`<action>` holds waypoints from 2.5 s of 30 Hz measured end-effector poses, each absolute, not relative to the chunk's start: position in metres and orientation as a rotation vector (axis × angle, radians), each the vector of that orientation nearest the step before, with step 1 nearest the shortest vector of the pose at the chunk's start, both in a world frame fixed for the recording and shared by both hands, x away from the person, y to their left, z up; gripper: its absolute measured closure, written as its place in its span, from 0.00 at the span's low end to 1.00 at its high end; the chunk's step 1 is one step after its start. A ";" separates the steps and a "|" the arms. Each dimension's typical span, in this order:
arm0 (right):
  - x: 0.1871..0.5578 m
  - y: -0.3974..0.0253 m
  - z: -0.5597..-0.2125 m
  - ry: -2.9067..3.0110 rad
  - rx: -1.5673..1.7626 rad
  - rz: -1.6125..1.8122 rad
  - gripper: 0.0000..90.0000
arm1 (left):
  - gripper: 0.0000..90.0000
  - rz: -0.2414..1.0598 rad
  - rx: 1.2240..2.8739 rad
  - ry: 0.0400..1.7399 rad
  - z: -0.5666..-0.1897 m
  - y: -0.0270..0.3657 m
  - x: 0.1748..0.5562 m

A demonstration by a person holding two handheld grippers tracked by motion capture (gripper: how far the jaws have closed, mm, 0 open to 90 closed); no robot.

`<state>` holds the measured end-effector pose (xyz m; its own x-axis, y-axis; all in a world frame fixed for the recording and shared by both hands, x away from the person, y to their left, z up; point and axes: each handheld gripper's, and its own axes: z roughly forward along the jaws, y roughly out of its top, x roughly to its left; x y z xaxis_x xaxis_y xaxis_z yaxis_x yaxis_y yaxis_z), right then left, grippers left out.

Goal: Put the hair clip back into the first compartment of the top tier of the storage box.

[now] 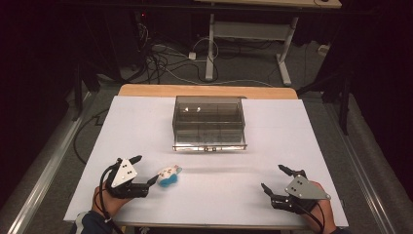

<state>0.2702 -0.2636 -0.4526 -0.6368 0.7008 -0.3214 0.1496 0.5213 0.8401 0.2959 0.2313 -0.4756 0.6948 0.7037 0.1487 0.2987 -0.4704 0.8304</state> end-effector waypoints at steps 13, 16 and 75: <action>0.272 -0.262 -0.454 2.112 0.689 1.066 0.25 | 0.16 0.528 2.169 0.722 -0.479 0.192 0.311; 0.272 -0.262 -0.455 2.114 0.693 1.068 0.25 | 0.16 0.508 2.207 0.724 -0.482 0.185 0.316; 0.271 -0.264 -0.453 2.112 0.687 1.070 0.25 | 0.48 0.546 2.172 0.717 -0.465 0.206 0.306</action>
<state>0.2714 -0.2641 -0.4533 -0.6418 0.6963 -0.3212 0.1530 0.5267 0.8361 0.3060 0.2062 -0.4650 0.7496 0.6449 0.1489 0.3151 -0.5456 0.7765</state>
